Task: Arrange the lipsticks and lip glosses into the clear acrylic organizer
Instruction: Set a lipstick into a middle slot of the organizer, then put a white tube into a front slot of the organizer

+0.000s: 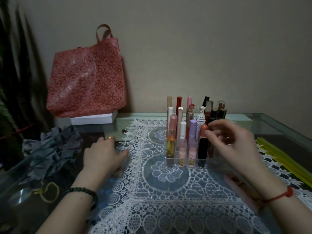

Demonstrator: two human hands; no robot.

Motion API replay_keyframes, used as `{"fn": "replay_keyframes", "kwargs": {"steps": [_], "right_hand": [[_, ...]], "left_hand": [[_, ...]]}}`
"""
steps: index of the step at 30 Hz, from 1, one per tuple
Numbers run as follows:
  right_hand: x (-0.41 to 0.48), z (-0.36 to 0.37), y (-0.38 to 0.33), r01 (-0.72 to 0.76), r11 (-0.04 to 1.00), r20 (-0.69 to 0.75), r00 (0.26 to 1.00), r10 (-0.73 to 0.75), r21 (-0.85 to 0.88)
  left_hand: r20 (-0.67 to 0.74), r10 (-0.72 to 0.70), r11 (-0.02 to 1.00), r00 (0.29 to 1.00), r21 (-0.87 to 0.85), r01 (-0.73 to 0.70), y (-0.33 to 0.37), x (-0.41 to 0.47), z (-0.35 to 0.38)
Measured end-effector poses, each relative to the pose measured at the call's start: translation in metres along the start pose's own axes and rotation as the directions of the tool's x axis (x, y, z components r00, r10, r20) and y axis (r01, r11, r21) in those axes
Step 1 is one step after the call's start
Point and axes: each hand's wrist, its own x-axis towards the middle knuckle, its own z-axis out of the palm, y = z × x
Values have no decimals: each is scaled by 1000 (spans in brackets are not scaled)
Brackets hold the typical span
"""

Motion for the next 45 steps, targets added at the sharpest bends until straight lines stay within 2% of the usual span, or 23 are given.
{"fn": "replay_keyframes", "kwargs": {"steps": [3,6,10,12,14,15,17,19,21,23,26,30,34,37,39,41,43,45], "right_hand": [[0,0,-1,16,1000,-10,1000,-16,-2],[0,2,0,17,1000,-14,1000,-17,12],[0,1,-2,19,1000,-12,1000,-19,15],[-1,1,-5,27,999,-25,999,-26,19],[-1,1,-9,28,998,-53,998,-25,58],[-1,1,-12,25,995,-65,998,-19,96],[-1,2,-17,12,979,-51,999,-1,204],[-4,6,-22,-29,942,31,999,20,335],[-9,11,-28,-78,903,123,992,28,423],[-12,16,-32,-110,891,200,980,22,441],[-15,24,-35,-131,867,259,966,1,482],[-18,29,-37,-189,796,276,961,29,574],[-19,29,-35,-224,766,283,957,57,603],[-17,27,-35,-201,787,276,960,40,583],[-14,22,-36,-164,804,232,972,33,572],[-7,11,-32,-179,761,151,983,108,623],[4,-3,-25,-152,781,54,987,150,605],[14,-15,-19,-125,838,0,989,147,532]], "left_hand": [[119,-13,998,993,-54,19,-7,3,4],[144,-12,988,989,-148,34,-6,3,5],[55,24,974,998,-225,-11,-5,1,8],[-49,68,935,996,-344,-81,-3,0,6],[-198,96,826,975,-531,-189,3,-1,0],[-250,93,736,964,-634,-236,9,-3,-4],[-270,96,446,958,-849,-283,23,-8,-11],[-253,159,152,954,-949,-277,37,-16,-14],[-247,243,29,938,-965,-262,47,-24,-12],[-229,308,-22,923,-972,-234,54,-29,-8],[-194,390,-51,900,-981,-190,63,-36,-1],[-185,457,-41,870,-982,-187,72,-41,5],[-185,437,-33,880,-981,-190,76,-42,9],[-217,415,-17,883,-973,-231,76,-43,10],[-255,376,65,891,-952,-300,74,-42,8],[-292,318,184,902,-914,-360,71,-41,7],[-287,279,300,916,-880,-368,69,-40,9],[-221,279,394,935,-861,-321,66,-40,12]]}}
